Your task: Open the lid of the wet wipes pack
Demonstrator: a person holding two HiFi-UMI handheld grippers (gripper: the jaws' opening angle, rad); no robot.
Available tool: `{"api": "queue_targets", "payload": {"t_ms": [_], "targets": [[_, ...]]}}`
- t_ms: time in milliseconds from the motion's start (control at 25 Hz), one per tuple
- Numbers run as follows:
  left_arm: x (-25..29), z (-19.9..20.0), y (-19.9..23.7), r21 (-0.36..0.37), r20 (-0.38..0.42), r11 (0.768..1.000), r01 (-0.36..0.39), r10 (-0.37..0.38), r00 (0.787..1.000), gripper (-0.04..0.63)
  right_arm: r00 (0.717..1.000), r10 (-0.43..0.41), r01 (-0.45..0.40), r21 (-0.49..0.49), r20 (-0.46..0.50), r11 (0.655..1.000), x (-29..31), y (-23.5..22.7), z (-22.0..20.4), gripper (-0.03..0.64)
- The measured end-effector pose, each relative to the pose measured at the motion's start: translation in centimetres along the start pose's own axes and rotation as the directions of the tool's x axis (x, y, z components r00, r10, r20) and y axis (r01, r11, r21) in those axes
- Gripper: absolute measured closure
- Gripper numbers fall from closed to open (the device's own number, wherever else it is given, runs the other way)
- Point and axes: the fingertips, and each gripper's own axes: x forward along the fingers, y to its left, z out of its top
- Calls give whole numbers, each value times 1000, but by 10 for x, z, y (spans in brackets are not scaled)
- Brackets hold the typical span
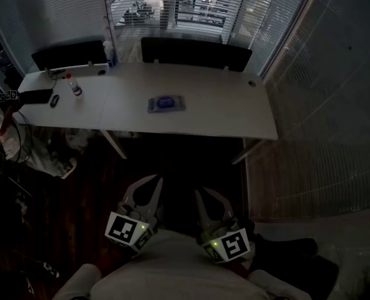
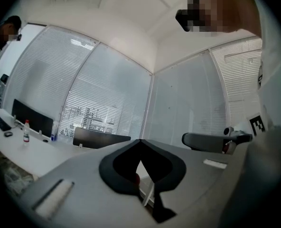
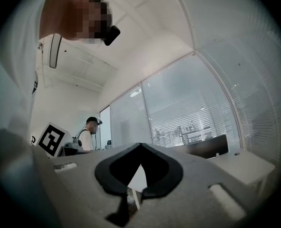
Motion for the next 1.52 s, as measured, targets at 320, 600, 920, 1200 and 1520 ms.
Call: {"api": "queue_targets", "payload": {"t_ms": [320, 600, 920, 1200, 1520], "targets": [[40, 4, 35, -14, 14, 999, 34, -33, 999, 592, 999, -29, 30, -18, 20, 999, 46, -22, -2, 617], [96, 29, 93, -14, 21, 999, 52, -52, 998, 592, 999, -25, 26, -42, 28, 999, 127, -44, 2, 617], [151, 51, 188, -20, 37, 998, 59, -59, 998, 592, 1000, -5, 6, -53, 15, 999, 245, -62, -6, 617], [187, 54, 232, -39, 30, 998, 54, -53, 998, 592, 1000, -13, 13, -69, 7, 998, 299, -80, -11, 617], [215, 60, 236, -32, 16, 998, 49, -49, 999, 592, 1000, -4, 4, -67, -8, 998, 319, -105, -8, 617]]}}
